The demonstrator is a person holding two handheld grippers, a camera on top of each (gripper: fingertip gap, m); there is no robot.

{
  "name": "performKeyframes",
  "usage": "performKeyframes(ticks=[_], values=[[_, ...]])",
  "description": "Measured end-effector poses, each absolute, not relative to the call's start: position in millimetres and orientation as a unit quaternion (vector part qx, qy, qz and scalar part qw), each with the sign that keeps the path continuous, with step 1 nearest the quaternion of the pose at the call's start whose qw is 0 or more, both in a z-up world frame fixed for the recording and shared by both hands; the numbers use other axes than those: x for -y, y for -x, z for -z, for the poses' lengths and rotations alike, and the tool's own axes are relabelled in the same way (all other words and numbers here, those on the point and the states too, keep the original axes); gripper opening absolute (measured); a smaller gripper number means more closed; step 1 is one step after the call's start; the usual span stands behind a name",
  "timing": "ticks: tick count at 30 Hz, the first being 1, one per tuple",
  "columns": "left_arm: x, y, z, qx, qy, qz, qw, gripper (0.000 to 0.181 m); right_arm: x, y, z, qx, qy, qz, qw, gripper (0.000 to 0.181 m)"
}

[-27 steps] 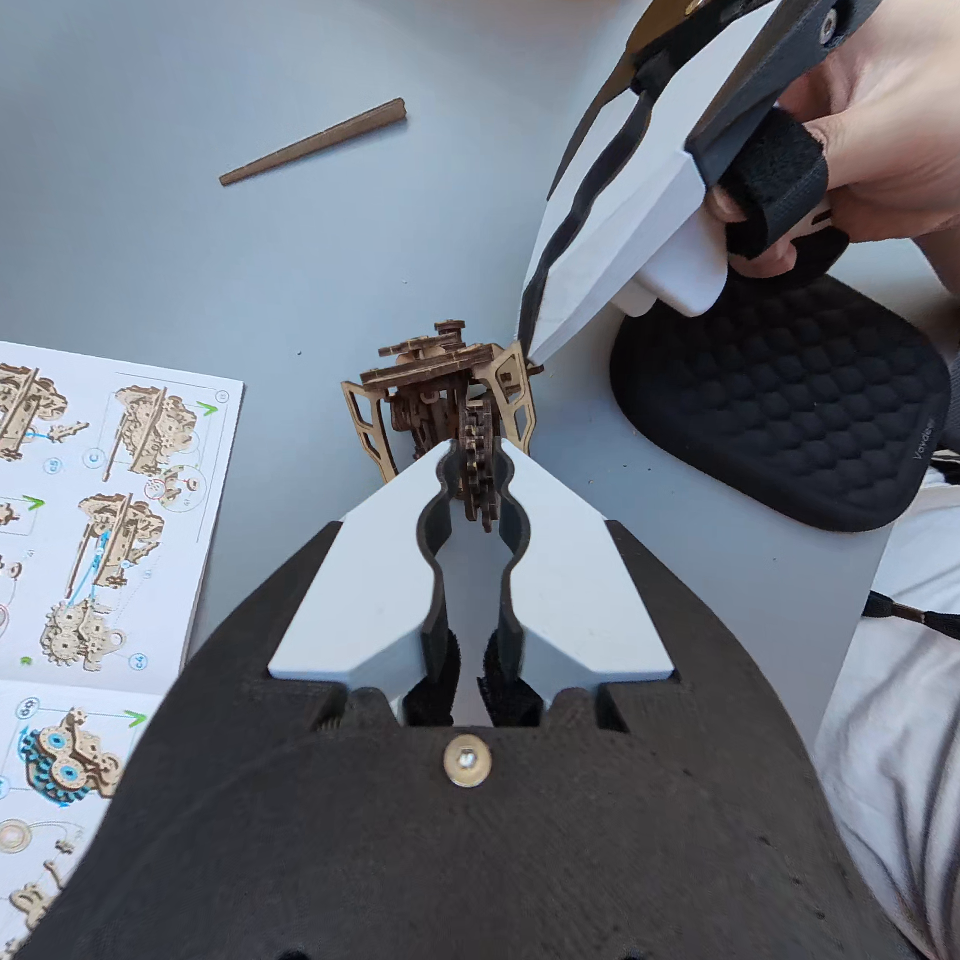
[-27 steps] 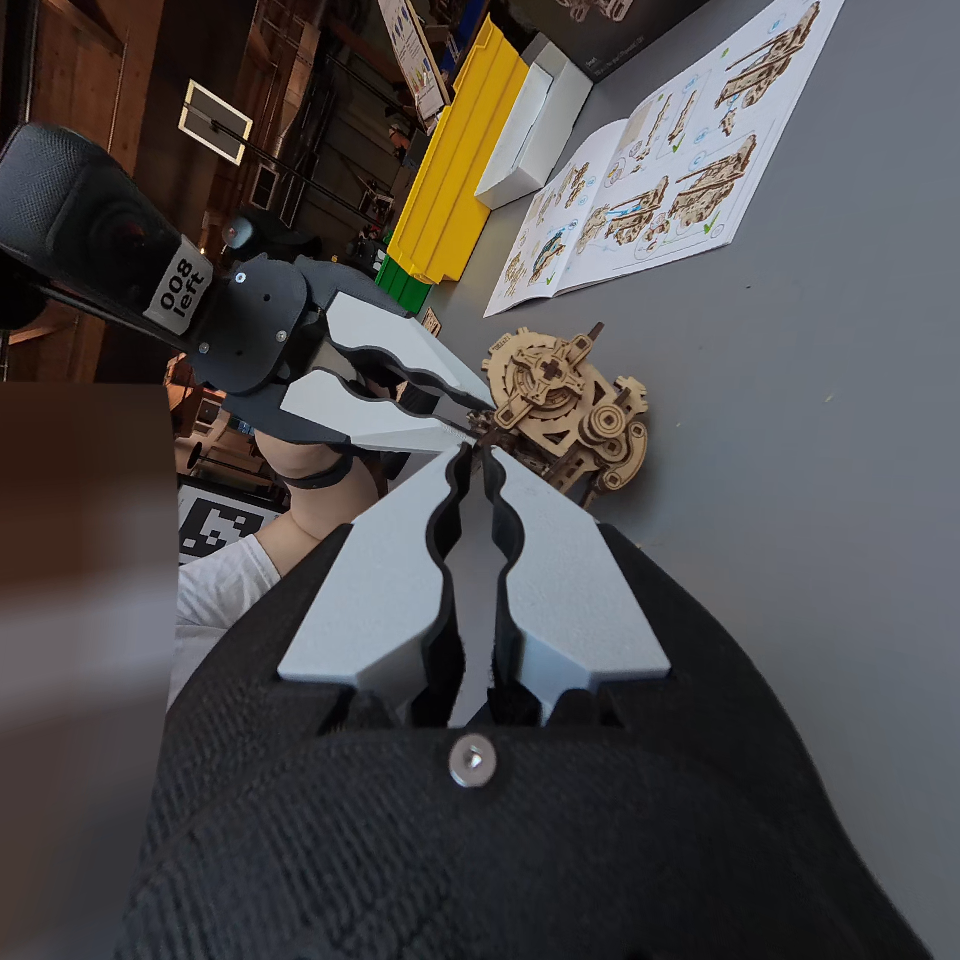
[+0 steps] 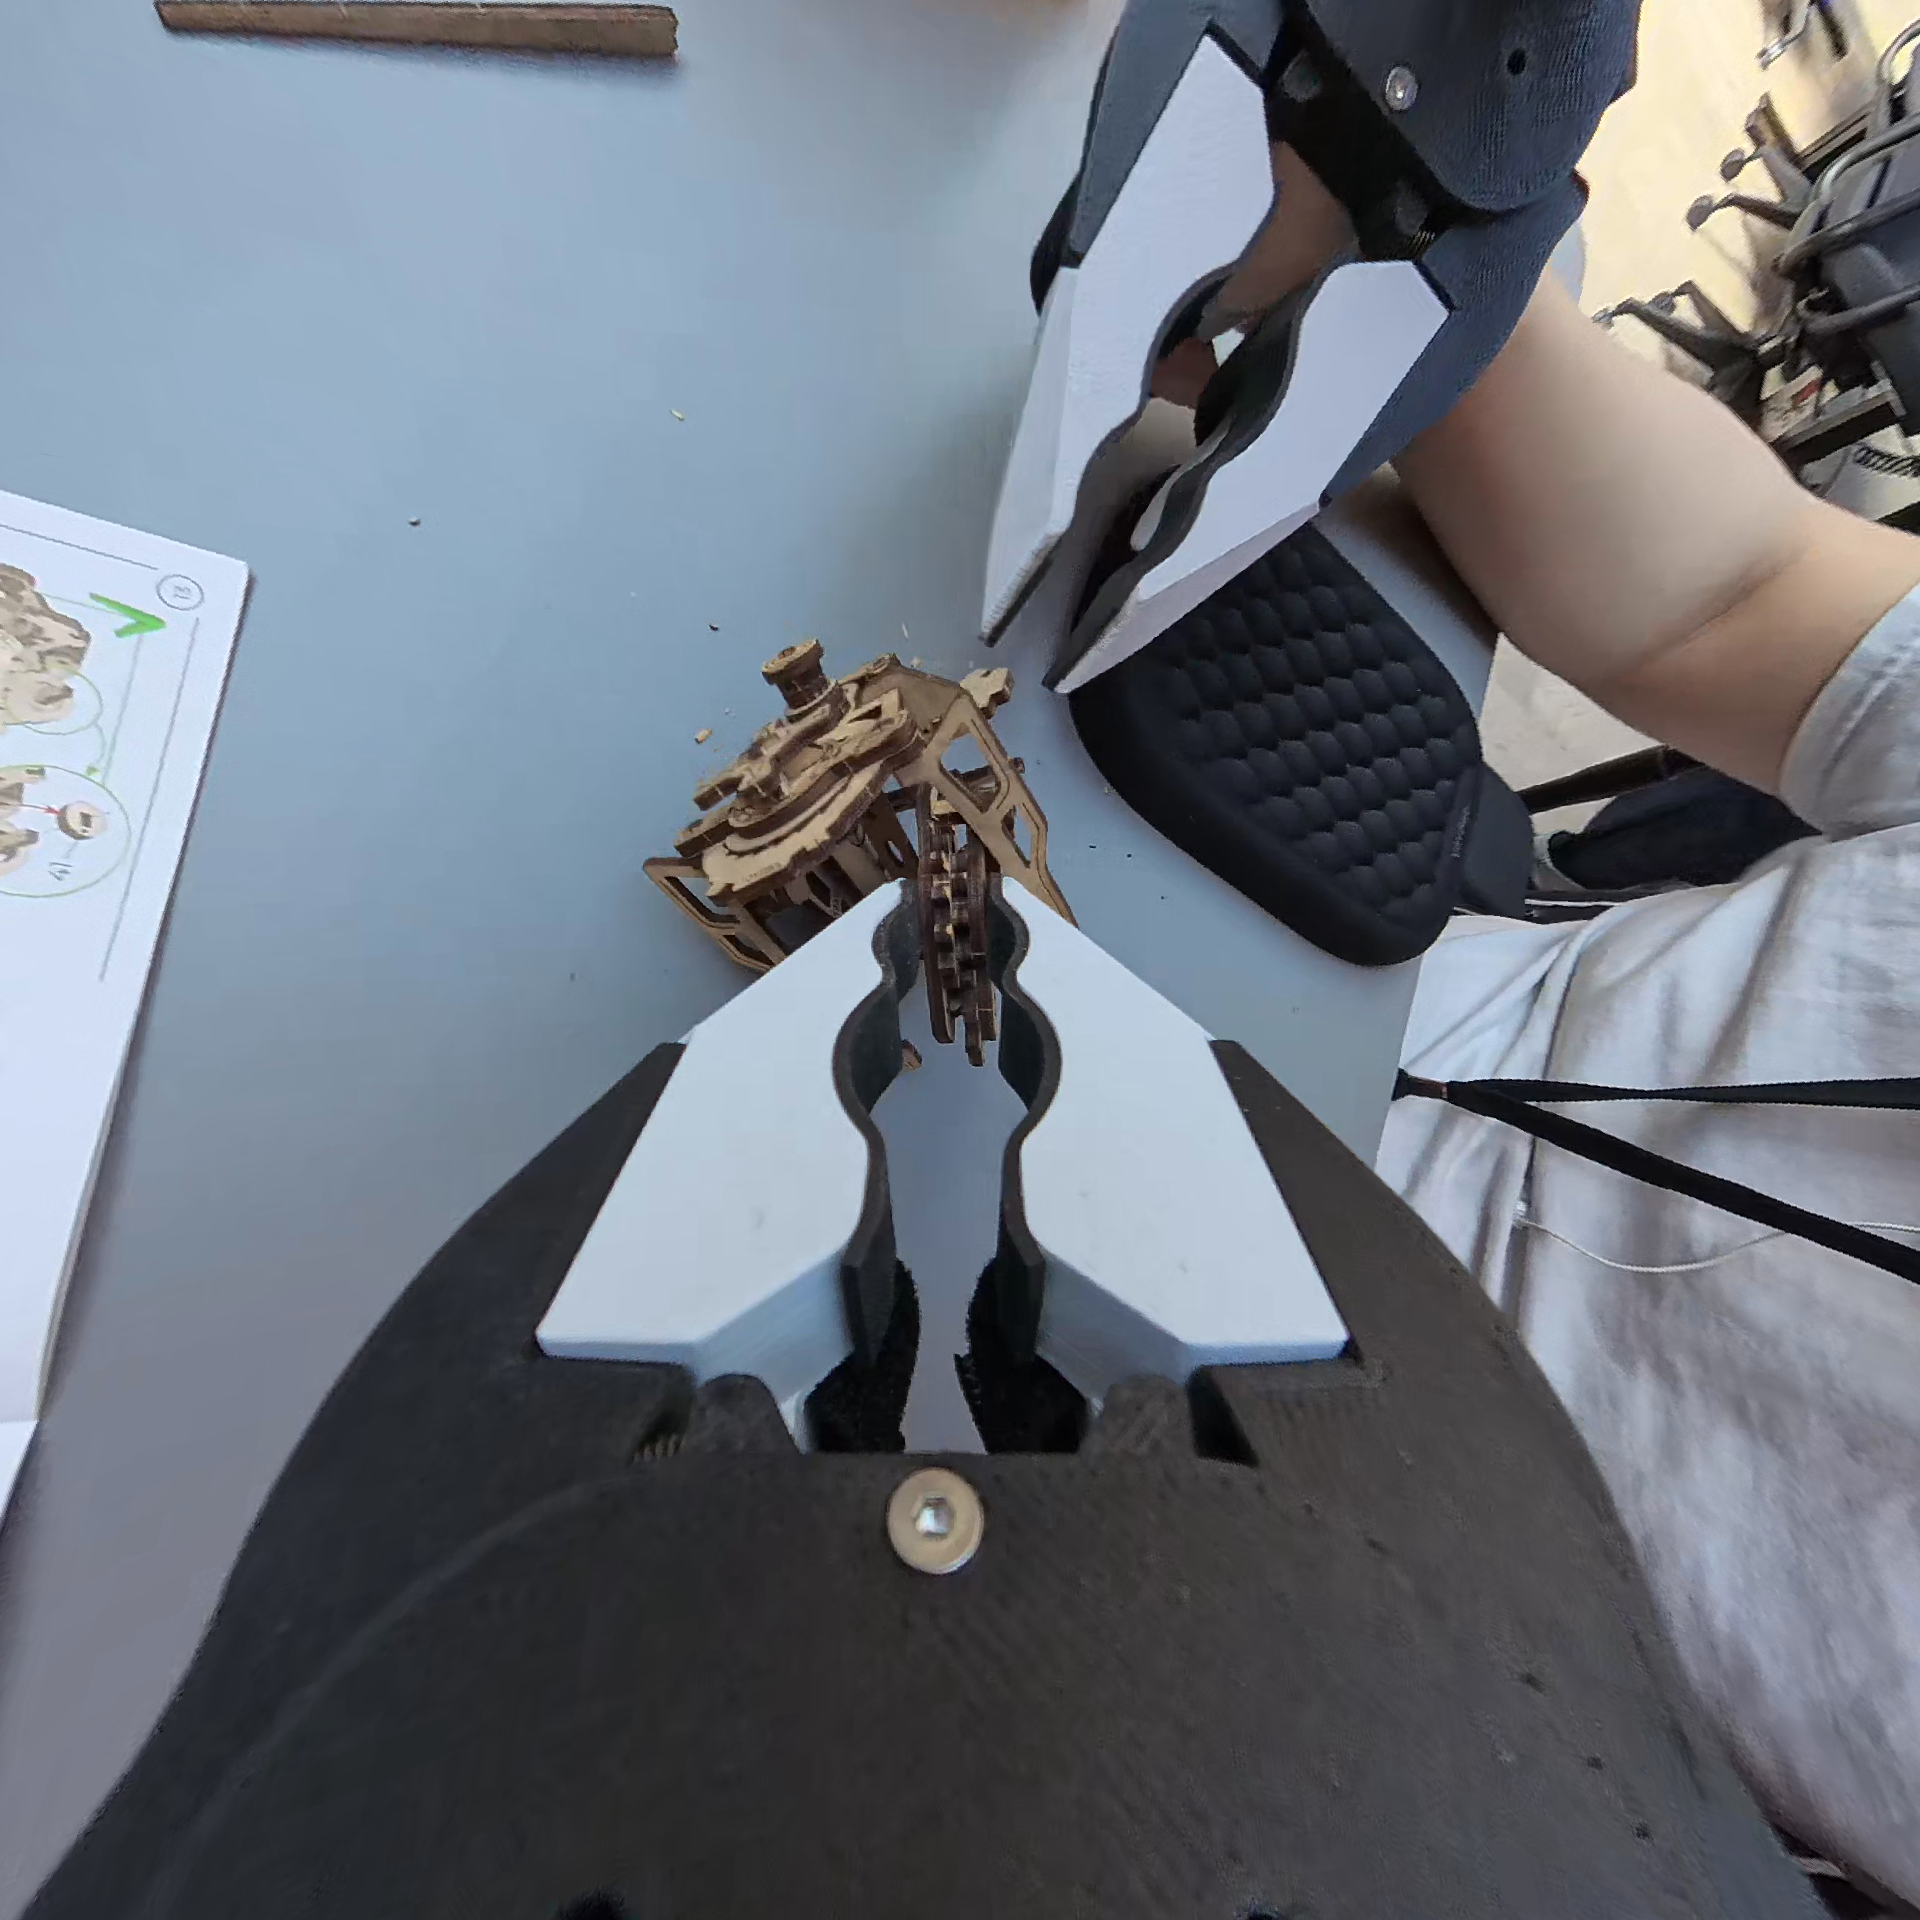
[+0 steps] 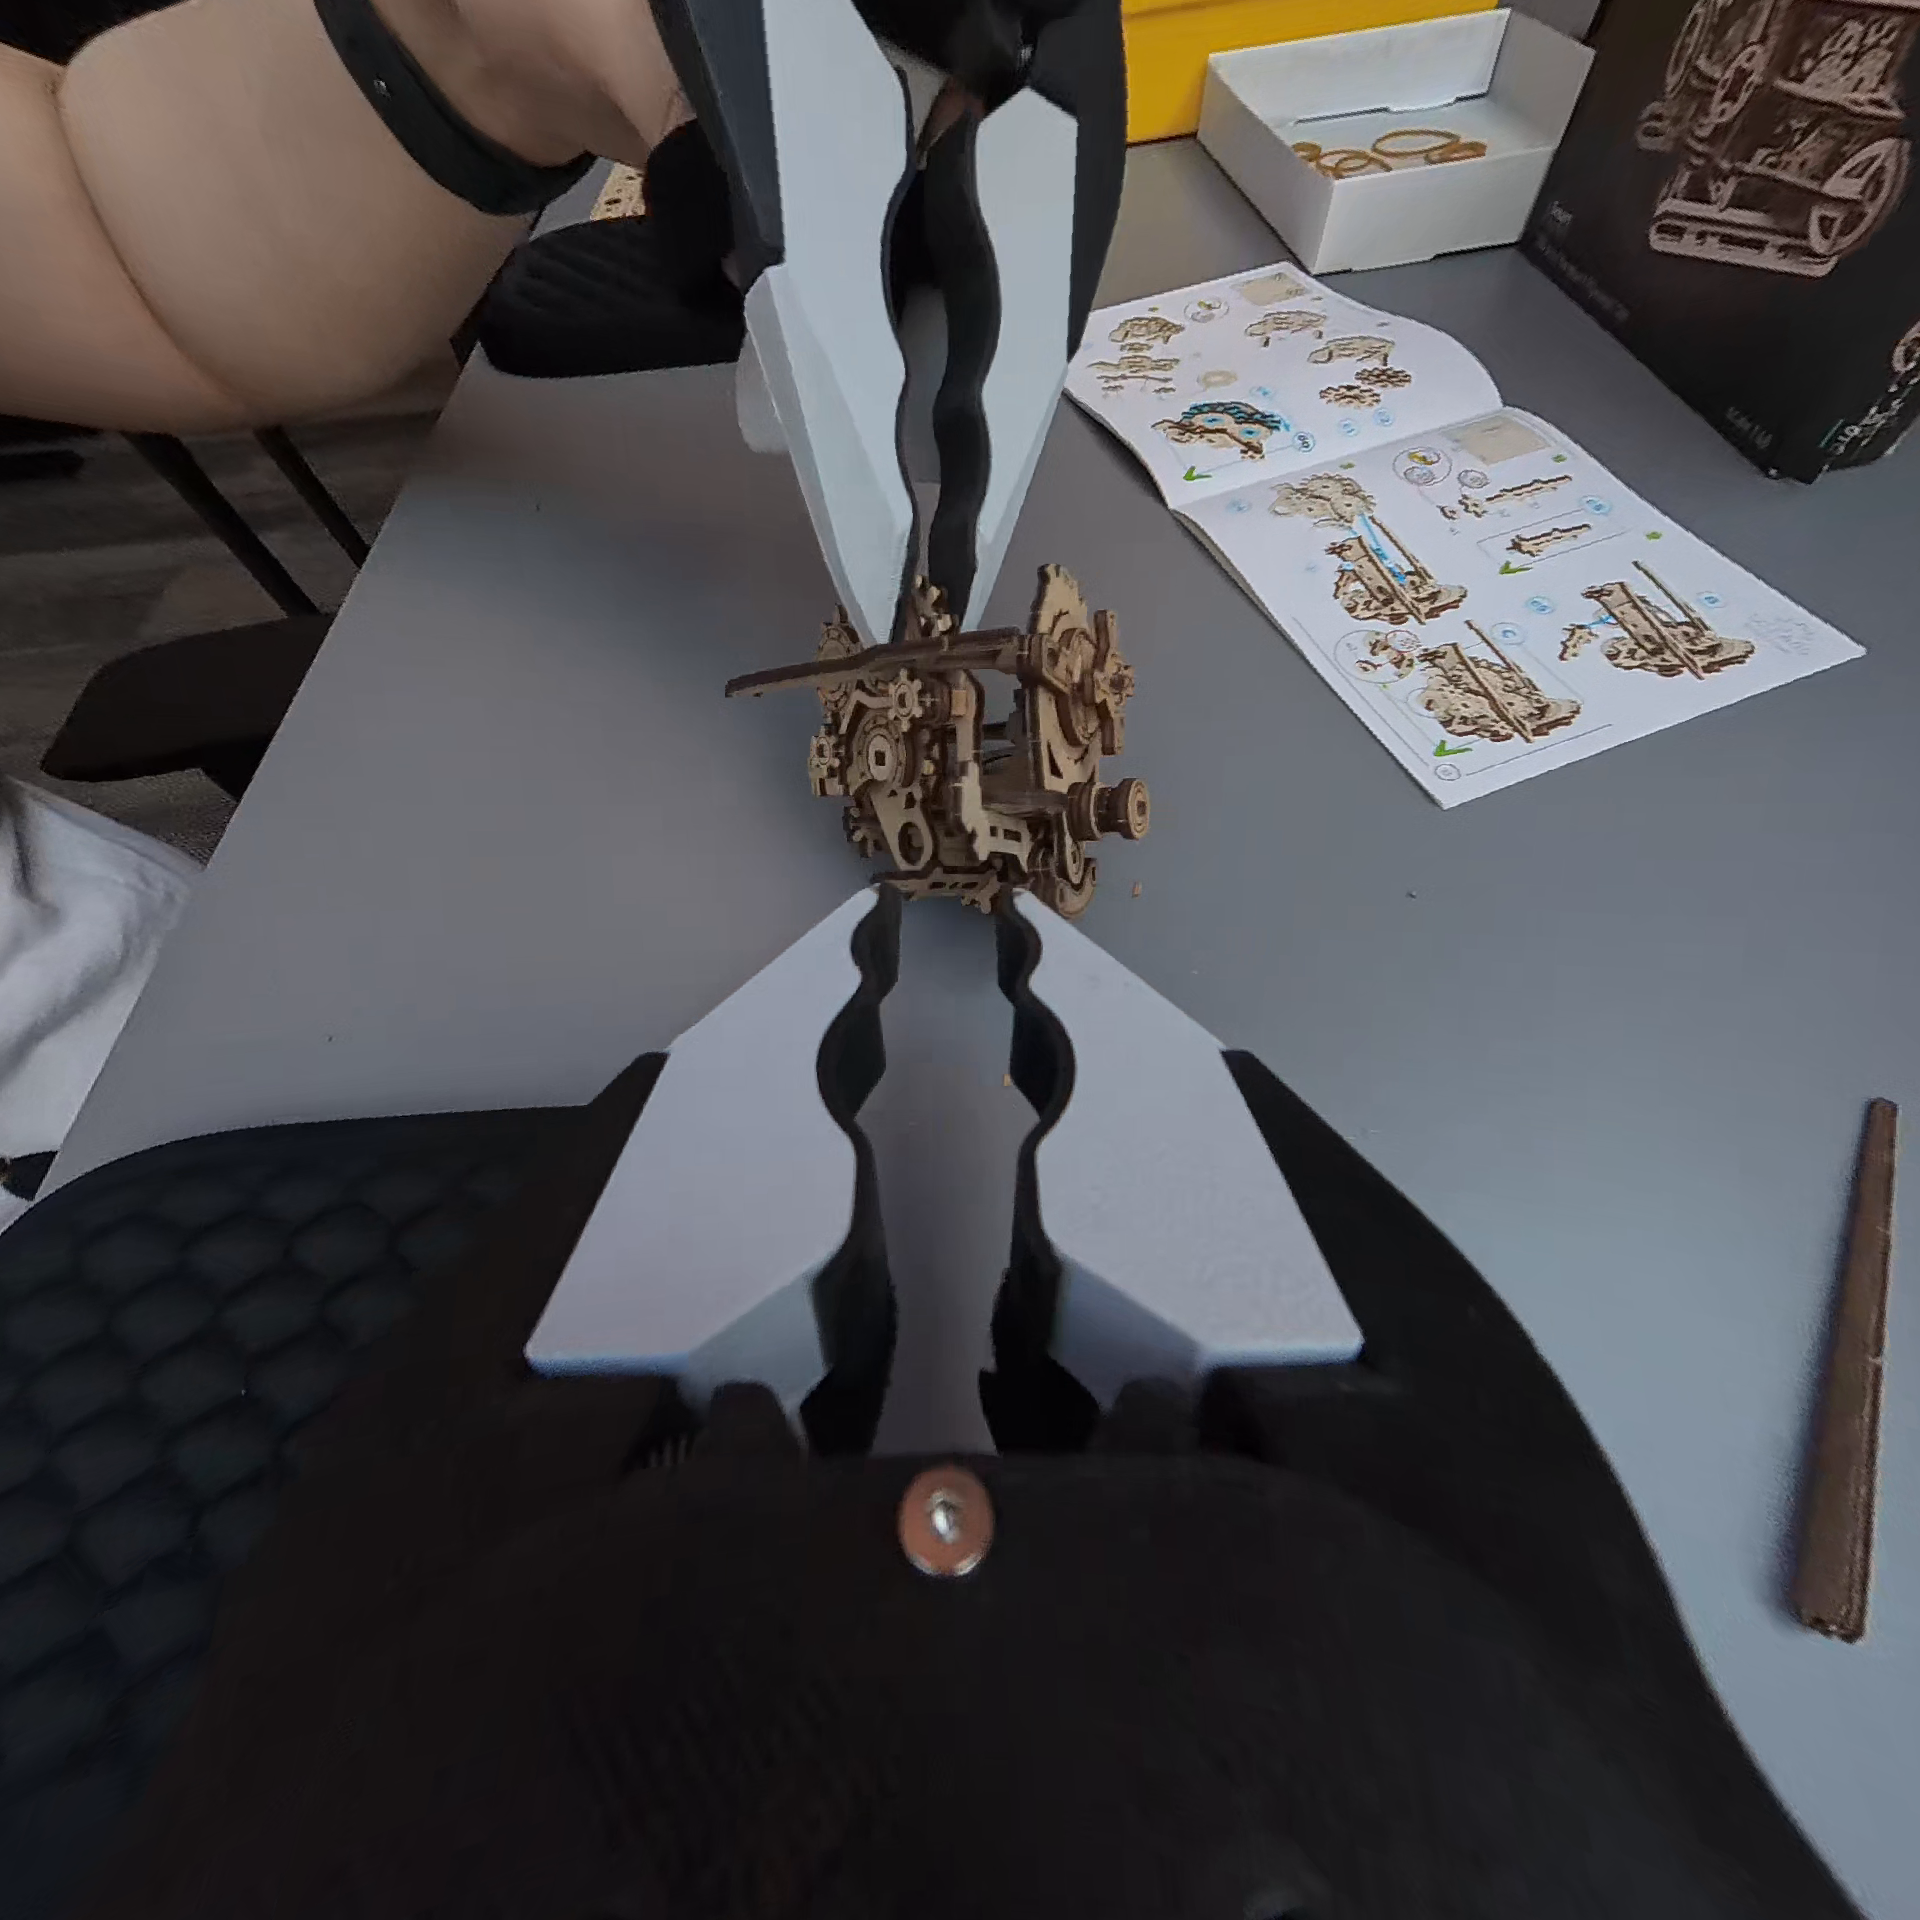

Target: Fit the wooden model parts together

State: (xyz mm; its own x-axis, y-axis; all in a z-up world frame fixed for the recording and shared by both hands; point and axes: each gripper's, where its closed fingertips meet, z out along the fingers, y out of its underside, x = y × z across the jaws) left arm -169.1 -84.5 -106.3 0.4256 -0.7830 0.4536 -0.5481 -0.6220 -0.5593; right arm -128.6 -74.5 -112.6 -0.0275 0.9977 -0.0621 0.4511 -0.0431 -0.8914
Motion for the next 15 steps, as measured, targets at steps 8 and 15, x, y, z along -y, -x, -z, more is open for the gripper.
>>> performKeyframes(ticks=[8,15], values=[[93,169,101,-0.365,0.789,0.477,0.129,0.010,97,134,122,0.602,0.617,-0.368,0.348,0.012],[100,167,93,-0.348,0.755,0.544,0.113,0.010,97,137,118,0.608,0.599,-0.368,0.368,0.009]])
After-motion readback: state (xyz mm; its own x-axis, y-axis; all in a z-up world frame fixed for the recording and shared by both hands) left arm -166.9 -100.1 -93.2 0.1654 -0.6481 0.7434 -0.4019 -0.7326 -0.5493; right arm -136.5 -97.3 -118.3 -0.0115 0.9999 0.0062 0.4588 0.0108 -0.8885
